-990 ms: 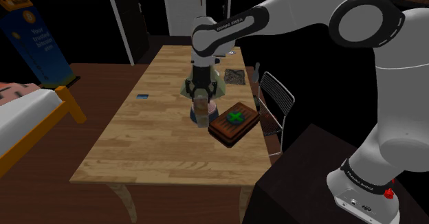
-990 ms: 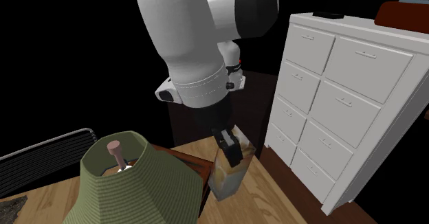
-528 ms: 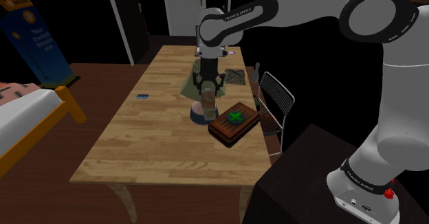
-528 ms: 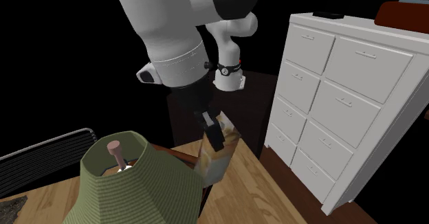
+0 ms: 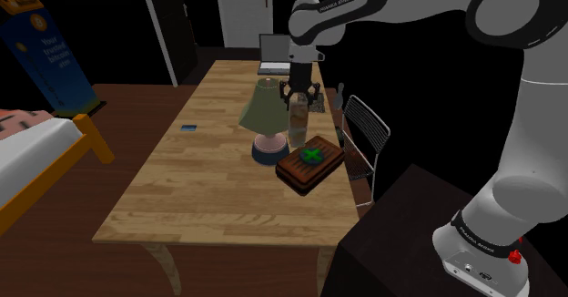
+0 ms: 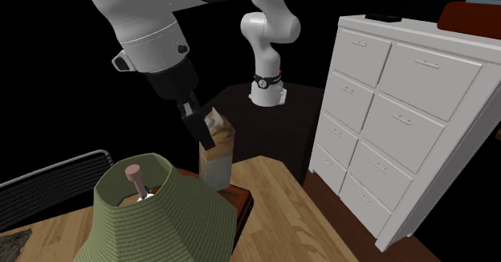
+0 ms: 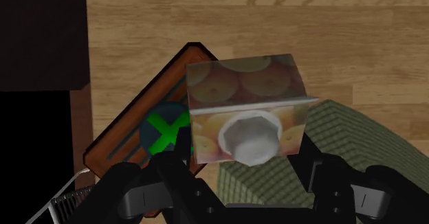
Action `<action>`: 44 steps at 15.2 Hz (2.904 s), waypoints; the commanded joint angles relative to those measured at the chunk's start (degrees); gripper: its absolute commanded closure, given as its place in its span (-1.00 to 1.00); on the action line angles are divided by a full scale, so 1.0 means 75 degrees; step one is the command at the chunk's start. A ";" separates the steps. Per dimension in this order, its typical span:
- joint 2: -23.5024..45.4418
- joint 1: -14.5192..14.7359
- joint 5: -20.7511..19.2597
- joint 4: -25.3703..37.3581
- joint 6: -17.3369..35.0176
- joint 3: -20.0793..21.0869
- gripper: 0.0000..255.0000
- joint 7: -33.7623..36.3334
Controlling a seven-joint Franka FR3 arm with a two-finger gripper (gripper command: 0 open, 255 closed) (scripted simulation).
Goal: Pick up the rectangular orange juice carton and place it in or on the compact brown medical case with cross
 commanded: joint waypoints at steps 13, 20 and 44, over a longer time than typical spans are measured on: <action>-0.0039 -0.0784 -0.0066 -0.0260 -0.0006 -0.0431 1.00 -0.1197; 0.0247 -0.0767 -0.0064 -0.0580 0.0593 -0.0436 1.00 -0.1285; 0.0744 -0.0743 -0.0062 -0.0880 0.1381 -0.0446 -1.00 -0.1401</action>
